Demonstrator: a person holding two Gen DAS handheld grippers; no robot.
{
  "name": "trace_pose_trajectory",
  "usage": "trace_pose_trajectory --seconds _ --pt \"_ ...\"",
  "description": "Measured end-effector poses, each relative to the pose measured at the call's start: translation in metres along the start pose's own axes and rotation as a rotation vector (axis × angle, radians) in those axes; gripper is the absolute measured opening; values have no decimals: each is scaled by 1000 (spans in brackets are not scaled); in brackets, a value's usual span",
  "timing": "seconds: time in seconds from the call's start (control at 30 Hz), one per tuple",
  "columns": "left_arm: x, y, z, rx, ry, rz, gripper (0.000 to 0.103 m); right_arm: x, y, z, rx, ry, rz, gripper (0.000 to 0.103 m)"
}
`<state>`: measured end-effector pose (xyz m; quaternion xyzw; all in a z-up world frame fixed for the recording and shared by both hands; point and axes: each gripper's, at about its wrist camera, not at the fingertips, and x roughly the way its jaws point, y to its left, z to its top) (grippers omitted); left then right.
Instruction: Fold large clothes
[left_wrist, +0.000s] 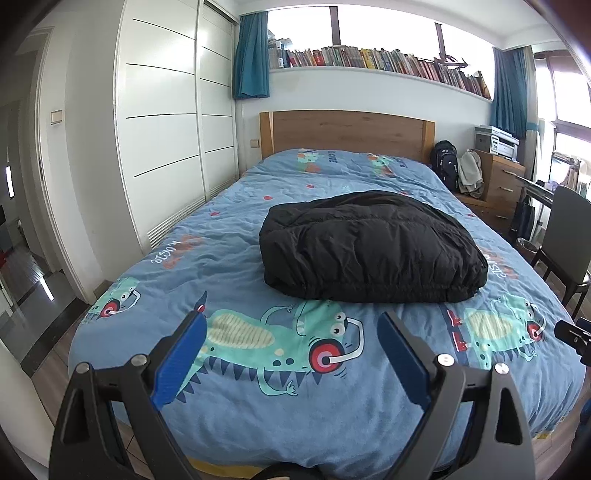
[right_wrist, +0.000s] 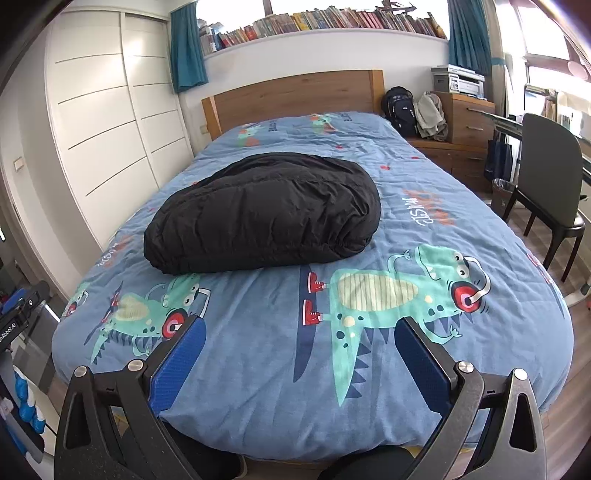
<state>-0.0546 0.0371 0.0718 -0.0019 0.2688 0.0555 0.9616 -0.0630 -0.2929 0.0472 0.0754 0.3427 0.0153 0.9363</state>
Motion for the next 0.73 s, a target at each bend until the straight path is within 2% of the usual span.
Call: trace_pose_trajectory --seconds 0.73 --pt "4 -5 -12 17 12 -23 94 4 -9 -12 15 24 -28 101"
